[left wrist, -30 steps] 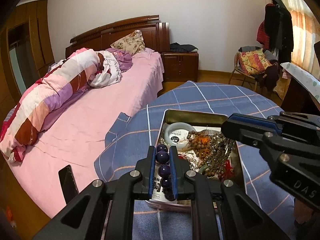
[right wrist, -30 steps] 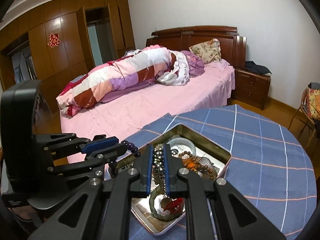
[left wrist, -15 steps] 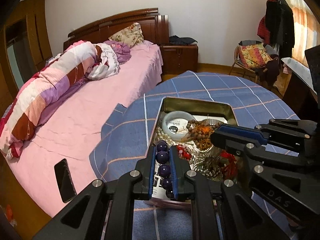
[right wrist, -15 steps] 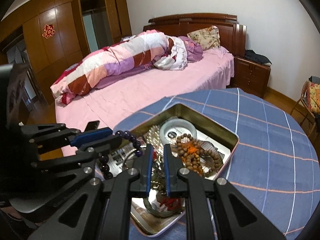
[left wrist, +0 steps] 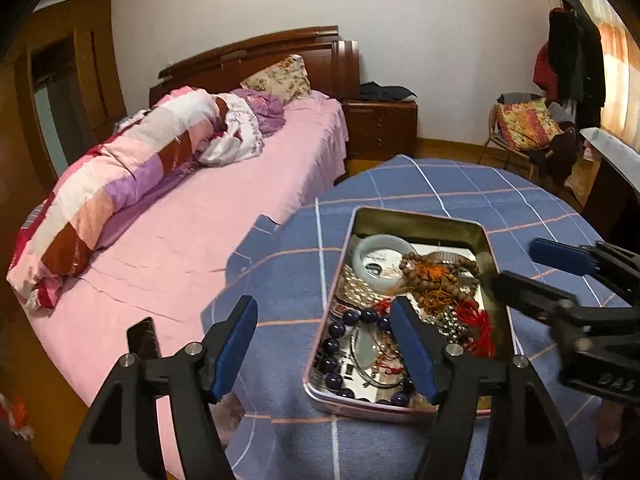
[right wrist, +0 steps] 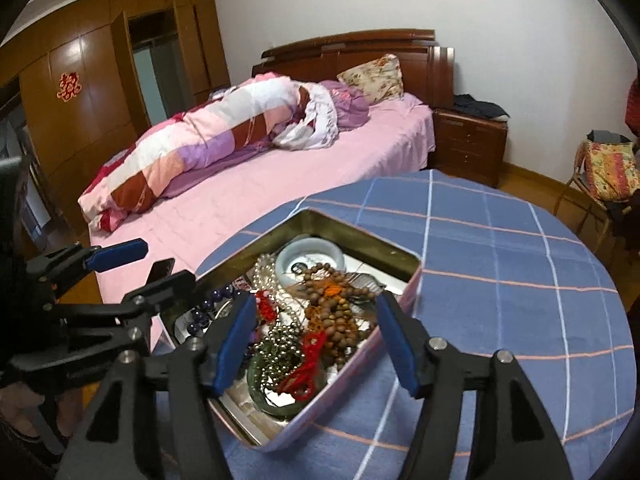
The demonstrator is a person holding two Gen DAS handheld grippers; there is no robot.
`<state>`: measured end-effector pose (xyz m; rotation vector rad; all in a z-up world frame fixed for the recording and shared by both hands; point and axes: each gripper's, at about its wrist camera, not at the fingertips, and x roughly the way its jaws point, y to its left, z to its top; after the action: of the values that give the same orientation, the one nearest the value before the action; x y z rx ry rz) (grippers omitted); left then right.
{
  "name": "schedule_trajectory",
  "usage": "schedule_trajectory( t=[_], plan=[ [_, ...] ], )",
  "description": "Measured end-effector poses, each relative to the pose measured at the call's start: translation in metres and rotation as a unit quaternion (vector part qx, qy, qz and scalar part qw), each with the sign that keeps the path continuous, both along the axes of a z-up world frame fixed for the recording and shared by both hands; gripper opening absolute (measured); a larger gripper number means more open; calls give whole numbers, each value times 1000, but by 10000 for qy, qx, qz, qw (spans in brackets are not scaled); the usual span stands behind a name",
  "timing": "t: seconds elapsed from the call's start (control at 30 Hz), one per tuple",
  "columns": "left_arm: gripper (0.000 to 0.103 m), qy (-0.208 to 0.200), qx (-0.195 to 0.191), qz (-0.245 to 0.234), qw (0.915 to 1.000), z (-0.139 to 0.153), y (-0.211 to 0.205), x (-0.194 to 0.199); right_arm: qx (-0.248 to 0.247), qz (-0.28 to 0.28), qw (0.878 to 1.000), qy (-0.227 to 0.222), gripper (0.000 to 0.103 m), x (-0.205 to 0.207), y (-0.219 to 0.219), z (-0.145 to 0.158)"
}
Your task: Organize jewelry
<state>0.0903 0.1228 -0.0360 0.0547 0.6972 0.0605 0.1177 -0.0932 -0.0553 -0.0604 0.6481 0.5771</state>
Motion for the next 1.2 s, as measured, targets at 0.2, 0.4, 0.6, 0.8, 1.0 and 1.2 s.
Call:
schedule_trajectory(
  t=[0.2, 0.4, 0.6, 0.8, 1.0, 1.2],
  plan=[
    [69, -218, -43, 125, 9997, 15, 5, -7, 139, -207, 9995, -174, 71, -8, -15, 12],
    [70, -289, -41, 161, 9994, 21, 6, -11, 231, -330, 9989, -243, 71, -9, -24, 17],
    [70, -318, -54, 157, 9994, 22, 5, -12, 245, -350, 9988, -241, 71, -9, -26, 16],
    [70, -302, -69, 176, 9994, 22, 5, -13, 244, -351, 9988, -238, 71, -9, -26, 16],
    [70, -288, -59, 188, 9994, 22, 5, -12, 249, -330, 9989, -205, 71, -11, -27, 13],
    [70, -287, -69, 184, 9994, 23, 6, -13, 240, -325, 9990, -200, 72, -11, -26, 13]
  ],
)
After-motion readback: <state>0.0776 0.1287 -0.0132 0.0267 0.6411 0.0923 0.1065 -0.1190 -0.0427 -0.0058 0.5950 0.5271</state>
